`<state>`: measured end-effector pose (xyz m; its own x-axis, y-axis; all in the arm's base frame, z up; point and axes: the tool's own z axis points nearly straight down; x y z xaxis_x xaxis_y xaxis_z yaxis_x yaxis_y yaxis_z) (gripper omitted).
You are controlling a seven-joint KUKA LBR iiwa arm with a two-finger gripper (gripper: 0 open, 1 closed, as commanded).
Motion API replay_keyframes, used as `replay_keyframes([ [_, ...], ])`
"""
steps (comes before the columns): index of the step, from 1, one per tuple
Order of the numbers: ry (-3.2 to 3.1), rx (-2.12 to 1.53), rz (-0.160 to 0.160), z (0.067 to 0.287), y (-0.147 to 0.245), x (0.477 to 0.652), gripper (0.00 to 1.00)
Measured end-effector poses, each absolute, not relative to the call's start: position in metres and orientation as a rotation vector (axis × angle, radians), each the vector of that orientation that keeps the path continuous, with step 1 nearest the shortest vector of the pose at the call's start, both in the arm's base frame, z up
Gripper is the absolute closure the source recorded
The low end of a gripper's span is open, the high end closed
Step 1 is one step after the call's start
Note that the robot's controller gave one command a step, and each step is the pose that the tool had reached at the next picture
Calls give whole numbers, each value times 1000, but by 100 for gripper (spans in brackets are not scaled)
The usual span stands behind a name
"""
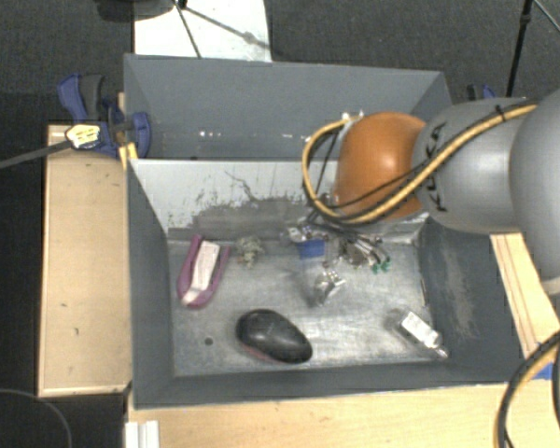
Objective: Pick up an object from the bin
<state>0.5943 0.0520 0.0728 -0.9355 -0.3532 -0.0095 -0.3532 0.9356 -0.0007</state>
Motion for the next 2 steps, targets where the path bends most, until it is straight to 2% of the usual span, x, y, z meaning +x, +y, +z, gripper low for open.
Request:
replay_keyframes([
  [1,3110,-446,0,98,13,573,0],
  [2,3114,-324,-1,158,4,593,0],
])
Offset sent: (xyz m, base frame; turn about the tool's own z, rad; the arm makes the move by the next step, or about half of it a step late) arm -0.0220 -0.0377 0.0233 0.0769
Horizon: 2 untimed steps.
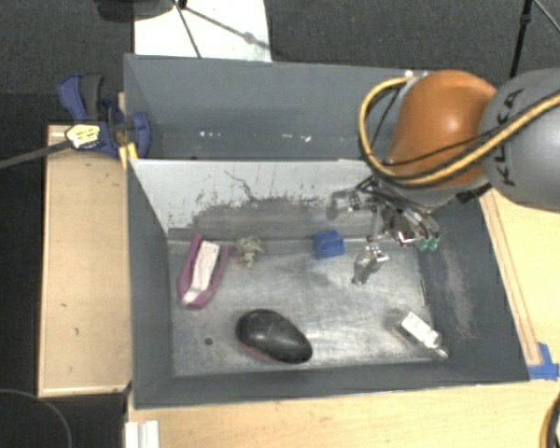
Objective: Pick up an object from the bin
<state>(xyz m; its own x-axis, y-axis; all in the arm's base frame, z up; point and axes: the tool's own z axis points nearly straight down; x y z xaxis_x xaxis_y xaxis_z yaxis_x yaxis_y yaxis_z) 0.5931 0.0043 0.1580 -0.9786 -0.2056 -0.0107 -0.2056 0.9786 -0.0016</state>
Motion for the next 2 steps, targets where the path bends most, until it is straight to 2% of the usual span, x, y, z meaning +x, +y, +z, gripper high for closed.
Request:
replay_keyframes([
  [1,3133,-230,4,75,-28,593,0],
  [2,3131,-243,-3,73,-1,593,0],
])
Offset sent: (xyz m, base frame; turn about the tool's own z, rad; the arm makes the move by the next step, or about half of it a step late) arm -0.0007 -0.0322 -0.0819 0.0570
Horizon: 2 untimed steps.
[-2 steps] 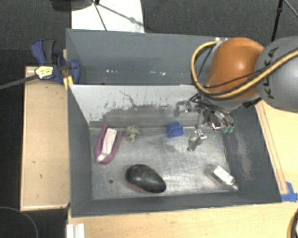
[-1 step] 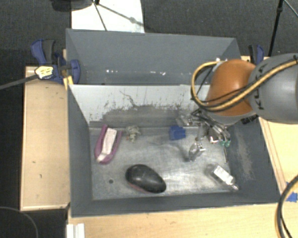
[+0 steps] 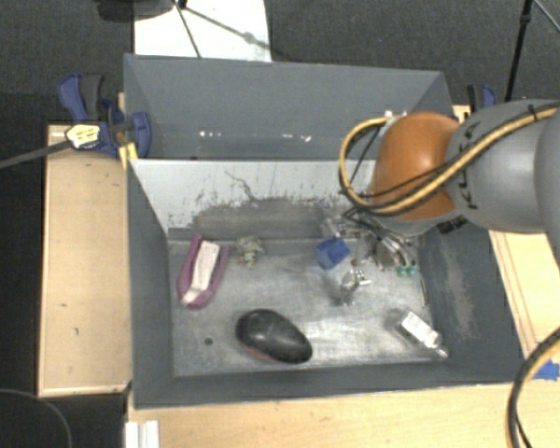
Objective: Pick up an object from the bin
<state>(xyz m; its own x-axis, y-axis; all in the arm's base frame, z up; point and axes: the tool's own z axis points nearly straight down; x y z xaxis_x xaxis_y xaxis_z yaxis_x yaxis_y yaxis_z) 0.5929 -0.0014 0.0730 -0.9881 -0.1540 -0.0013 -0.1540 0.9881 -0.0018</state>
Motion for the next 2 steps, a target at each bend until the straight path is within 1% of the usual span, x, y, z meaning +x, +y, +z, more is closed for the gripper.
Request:
replay_keyframes([
  [1,3129,-240,0,74,-1,593,100],
  [2,3037,-772,-3,218,-3,541,100],
])
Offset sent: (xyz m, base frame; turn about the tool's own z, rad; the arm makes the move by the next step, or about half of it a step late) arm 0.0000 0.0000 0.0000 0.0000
